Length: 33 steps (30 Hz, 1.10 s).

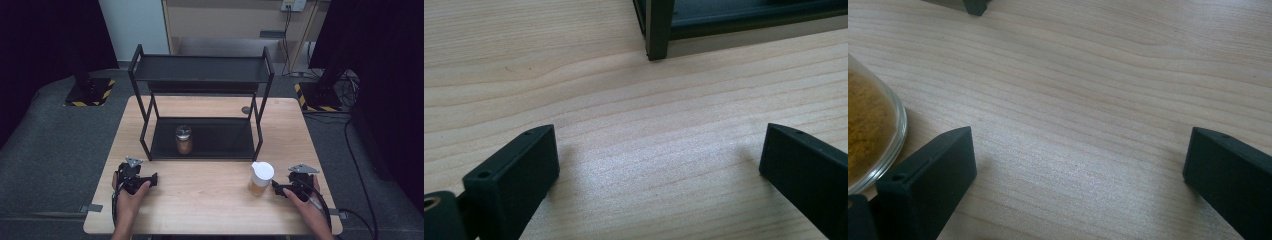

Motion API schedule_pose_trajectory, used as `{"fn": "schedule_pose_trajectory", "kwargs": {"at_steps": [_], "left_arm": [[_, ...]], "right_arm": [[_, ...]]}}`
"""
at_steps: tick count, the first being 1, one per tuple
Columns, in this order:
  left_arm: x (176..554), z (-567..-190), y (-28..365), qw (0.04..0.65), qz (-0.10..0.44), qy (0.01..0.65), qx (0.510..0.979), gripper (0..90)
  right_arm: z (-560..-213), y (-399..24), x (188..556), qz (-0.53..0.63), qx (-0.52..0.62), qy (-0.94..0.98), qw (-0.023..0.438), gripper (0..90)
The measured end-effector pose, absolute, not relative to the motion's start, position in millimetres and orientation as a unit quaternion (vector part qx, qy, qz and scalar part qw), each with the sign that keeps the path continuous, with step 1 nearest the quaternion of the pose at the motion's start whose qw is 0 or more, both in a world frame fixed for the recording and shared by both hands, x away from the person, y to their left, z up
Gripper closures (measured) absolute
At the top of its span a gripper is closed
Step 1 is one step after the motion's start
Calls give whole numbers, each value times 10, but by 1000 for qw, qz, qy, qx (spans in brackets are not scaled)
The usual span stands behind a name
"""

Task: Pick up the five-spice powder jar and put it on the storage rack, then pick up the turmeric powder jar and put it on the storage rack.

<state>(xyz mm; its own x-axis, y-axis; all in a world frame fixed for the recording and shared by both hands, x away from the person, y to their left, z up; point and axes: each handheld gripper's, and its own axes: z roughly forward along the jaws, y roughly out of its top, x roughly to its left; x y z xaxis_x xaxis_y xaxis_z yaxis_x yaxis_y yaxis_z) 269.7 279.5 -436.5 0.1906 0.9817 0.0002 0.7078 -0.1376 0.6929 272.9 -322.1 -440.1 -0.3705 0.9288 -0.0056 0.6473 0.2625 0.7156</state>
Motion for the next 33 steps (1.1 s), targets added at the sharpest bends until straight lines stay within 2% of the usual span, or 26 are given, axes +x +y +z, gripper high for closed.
{"fn": "schedule_pose_trajectory", "kwargs": {"at_steps": [25, 31, 33], "left_arm": [[2630, -4409, 2789, 295, 245, 589, 711, 0], [2640, -4408, 2787, 295, 245, 589, 711, 0], [2643, -4408, 2790, 295, 245, 588, 712, 0]], "right_arm": [[-4399, -3225, 2713, 320, 517, 763, 219, 15], [-4381, -3268, 2701, 324, 511, 767, 213, 55], [-4363, -3278, 2684, 326, 510, 767, 212, 44]]}}
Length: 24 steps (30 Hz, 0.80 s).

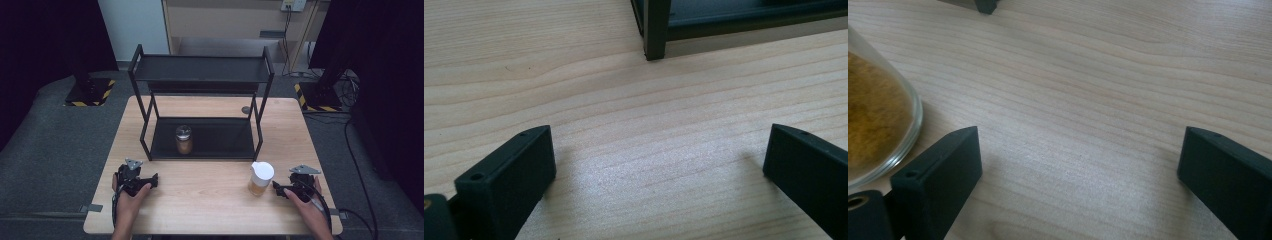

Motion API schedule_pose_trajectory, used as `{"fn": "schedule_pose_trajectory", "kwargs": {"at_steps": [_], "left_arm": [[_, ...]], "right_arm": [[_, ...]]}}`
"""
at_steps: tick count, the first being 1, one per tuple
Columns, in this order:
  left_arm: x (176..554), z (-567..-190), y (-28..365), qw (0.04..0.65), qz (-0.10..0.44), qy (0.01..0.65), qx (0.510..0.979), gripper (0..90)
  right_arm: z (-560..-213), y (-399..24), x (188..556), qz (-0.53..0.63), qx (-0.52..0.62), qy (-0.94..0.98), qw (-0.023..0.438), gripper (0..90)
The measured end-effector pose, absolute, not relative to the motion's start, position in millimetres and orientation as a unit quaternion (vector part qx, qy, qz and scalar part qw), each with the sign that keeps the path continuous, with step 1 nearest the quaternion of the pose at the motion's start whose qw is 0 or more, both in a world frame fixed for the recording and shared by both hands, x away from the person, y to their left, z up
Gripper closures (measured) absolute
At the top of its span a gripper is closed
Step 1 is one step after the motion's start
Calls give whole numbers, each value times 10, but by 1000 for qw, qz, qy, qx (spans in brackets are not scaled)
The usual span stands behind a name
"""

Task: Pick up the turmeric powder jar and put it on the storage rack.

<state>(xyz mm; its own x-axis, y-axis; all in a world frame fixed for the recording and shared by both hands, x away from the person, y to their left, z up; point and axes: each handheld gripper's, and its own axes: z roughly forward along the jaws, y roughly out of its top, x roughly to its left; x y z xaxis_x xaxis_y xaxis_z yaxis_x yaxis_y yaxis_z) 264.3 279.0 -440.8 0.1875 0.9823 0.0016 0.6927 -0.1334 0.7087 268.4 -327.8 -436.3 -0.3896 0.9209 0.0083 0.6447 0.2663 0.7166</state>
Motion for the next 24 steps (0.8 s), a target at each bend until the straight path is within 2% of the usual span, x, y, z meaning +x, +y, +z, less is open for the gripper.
{"fn": "schedule_pose_trajectory", "kwargs": {"at_steps": [11, 24], "left_arm": [[2649, -4408, 2799, 296, 244, 586, 713, 0], [2648, -4409, 2804, 296, 244, 586, 714, 0]], "right_arm": [[-4251, -3293, 2515, 325, 490, 782, 206, 70], [-4166, -3297, 2335, 338, 465, 796, 190, 61]]}}
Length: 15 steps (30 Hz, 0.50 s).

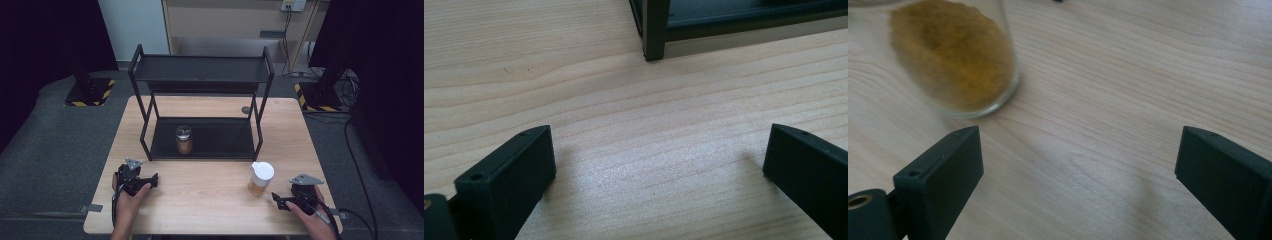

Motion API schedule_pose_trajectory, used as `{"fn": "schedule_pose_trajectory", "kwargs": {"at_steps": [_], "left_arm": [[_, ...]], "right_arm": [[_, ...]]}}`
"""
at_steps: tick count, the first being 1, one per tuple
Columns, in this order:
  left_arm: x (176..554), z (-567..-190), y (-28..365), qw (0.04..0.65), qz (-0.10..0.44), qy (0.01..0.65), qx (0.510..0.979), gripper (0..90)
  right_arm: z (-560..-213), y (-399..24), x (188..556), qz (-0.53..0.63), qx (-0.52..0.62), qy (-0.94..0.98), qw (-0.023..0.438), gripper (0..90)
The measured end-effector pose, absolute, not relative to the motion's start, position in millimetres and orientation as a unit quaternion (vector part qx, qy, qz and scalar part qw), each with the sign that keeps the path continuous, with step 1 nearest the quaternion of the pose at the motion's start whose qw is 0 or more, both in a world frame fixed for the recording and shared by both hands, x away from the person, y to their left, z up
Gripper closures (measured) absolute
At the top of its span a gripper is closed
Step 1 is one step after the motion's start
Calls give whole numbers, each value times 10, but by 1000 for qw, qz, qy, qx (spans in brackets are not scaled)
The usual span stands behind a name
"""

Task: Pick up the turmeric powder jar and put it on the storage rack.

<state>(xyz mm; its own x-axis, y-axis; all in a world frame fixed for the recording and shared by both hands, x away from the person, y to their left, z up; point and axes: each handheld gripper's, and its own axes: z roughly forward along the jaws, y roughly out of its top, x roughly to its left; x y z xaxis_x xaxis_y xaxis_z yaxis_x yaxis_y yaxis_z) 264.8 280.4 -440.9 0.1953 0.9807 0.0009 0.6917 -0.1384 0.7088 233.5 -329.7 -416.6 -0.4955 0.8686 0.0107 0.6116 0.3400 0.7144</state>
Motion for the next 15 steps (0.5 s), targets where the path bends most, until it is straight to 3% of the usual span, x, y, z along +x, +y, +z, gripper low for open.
{"fn": "schedule_pose_trajectory", "kwargs": {"at_steps": [15], "left_arm": [[2648, -4409, 2804, 296, 244, 586, 714, 0]], "right_arm": [[-4108, -3188, 2205, 364, 414, 814, 183, 54]]}}
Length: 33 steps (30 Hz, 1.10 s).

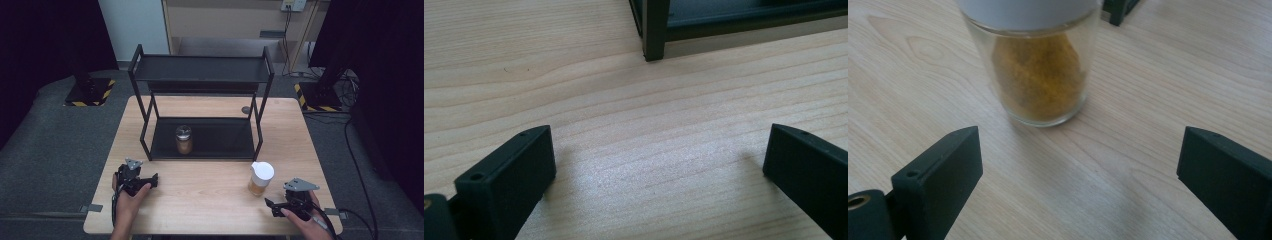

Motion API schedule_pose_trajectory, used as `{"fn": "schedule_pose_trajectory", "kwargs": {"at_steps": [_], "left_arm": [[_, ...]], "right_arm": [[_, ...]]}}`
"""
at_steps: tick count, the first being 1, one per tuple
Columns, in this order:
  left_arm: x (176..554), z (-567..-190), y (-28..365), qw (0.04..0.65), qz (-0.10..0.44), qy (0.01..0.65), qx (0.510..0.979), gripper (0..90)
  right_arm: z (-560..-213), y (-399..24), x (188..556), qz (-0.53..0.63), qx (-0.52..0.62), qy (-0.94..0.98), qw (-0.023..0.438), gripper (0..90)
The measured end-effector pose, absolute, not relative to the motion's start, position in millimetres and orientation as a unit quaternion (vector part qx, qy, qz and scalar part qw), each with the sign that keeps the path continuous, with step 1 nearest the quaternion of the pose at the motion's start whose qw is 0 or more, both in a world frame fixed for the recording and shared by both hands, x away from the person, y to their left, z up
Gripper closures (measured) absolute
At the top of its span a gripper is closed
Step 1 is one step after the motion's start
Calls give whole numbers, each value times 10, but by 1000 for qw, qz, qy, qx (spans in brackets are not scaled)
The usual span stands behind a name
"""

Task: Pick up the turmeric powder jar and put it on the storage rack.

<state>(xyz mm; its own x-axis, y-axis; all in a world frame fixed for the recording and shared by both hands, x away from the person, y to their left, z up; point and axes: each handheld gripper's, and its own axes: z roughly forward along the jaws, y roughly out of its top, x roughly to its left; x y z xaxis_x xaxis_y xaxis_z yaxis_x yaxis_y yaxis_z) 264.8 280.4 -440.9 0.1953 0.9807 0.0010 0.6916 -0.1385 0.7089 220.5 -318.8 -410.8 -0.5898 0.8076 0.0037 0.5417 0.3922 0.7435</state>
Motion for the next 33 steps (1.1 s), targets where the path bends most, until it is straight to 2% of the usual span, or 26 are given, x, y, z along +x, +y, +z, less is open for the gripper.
{"fn": "schedule_pose_trajectory", "kwargs": {"at_steps": [22, 33], "left_arm": [[2648, -4409, 2809, 297, 243, 585, 715, 0], [2651, -4407, 2811, 297, 243, 584, 715, 0]], "right_arm": [[-4133, -3052, 2302, 391, 404, 811, 165, 59], [-4084, -2958, 2384, 396, 396, 810, 172, 80]]}}
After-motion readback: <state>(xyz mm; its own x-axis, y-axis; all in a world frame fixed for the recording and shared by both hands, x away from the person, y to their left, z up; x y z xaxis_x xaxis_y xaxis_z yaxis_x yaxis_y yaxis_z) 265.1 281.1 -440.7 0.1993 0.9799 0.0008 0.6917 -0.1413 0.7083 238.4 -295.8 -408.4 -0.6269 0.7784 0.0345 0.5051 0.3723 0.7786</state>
